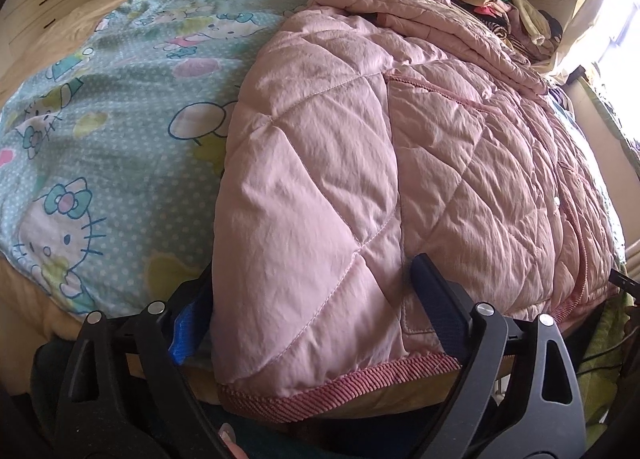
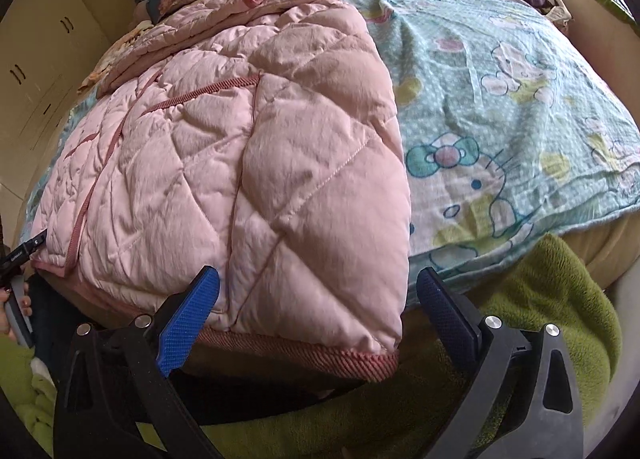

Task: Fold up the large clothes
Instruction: 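Grasp the ribbed hem of the jacket with both tools, then lift the hem and carry it toward the collar with both tools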

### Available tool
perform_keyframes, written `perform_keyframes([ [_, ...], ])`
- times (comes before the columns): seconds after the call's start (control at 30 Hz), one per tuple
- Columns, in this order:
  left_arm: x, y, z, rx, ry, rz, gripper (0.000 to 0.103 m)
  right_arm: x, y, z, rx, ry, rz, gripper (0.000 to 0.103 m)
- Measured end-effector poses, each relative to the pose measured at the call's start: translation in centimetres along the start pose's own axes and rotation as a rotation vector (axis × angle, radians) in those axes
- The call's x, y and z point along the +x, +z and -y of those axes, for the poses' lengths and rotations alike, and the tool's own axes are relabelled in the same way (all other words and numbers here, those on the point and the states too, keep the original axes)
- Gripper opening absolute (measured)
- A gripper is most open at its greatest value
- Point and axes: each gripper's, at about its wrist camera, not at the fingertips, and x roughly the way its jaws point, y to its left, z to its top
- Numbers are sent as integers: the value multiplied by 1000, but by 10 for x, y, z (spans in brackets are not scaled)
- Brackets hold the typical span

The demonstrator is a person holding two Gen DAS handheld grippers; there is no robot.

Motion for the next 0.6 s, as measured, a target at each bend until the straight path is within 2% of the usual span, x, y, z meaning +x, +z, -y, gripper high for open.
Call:
perform_keyframes([
  [0.07,0,0,0,0,2,-4,84,-1,-1,0,0,11,1,97],
  [0.17,-1,0,0,2,-3,-6,83,2,-5,0,-1,55,-20,81],
  [0.23,-2,-1,1,9,-15,-9,76,1,-6,-2,-11,64,-18,76],
  [0.3,-2,-1,3,24,-21,-15,71,-4,-7,-3,-3,87,-3,56],
  [0.37,-4,-1,5,37,-31,-18,60,-13,-8,-5,-10,95,28,40],
  [0.43,-9,-1,10,60,-34,-4,37,-24,-7,-10,-29,110,60,28],
  [0.47,-12,0,14,80,-18,10,30,-29,-5,-13,-38,116,77,22],
  [0.53,-21,1,22,119,1,46,17,-40,1,-18,-57,123,107,20],
  [0.6,-30,5,28,155,7,77,13,-53,7,-23,-81,137,152,18],
])
